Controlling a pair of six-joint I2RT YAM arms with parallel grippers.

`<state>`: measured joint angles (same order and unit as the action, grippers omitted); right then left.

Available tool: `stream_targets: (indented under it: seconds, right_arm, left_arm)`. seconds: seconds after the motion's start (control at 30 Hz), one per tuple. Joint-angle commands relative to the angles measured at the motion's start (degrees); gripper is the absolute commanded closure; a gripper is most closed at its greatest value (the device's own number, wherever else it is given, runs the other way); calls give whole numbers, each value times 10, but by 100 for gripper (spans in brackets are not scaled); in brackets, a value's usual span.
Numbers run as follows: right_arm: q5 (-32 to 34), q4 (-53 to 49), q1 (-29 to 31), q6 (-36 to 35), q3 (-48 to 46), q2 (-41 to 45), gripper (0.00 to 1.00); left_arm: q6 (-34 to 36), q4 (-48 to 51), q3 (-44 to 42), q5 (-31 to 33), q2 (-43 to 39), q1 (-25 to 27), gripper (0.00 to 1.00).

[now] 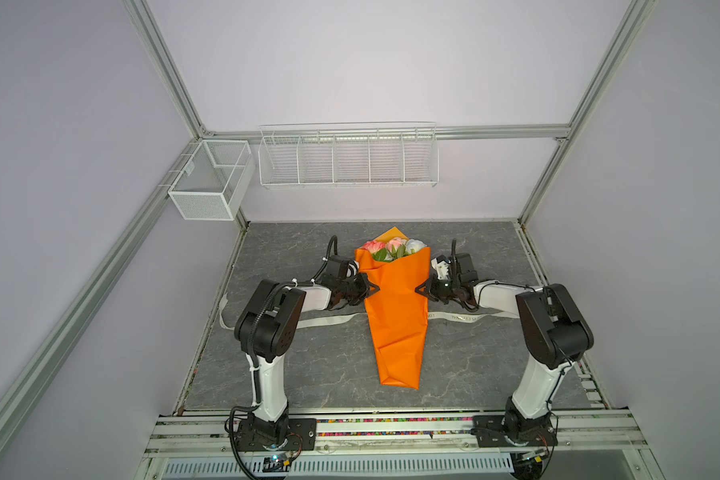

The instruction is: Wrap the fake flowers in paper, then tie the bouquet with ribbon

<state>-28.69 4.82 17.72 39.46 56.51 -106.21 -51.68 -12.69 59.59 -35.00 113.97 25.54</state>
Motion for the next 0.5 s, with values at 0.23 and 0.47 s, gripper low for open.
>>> stream_targets:
  seconds: [0.23,0.47]
  right_arm:
    - [33,-117,-26,-54,36,38,51]
    - [110,-226,-44,-86,29,133,26]
  left_arm:
    - [60,117,23,40,-40,-3,32]
    - [110,258,18,131,-127,-9,0]
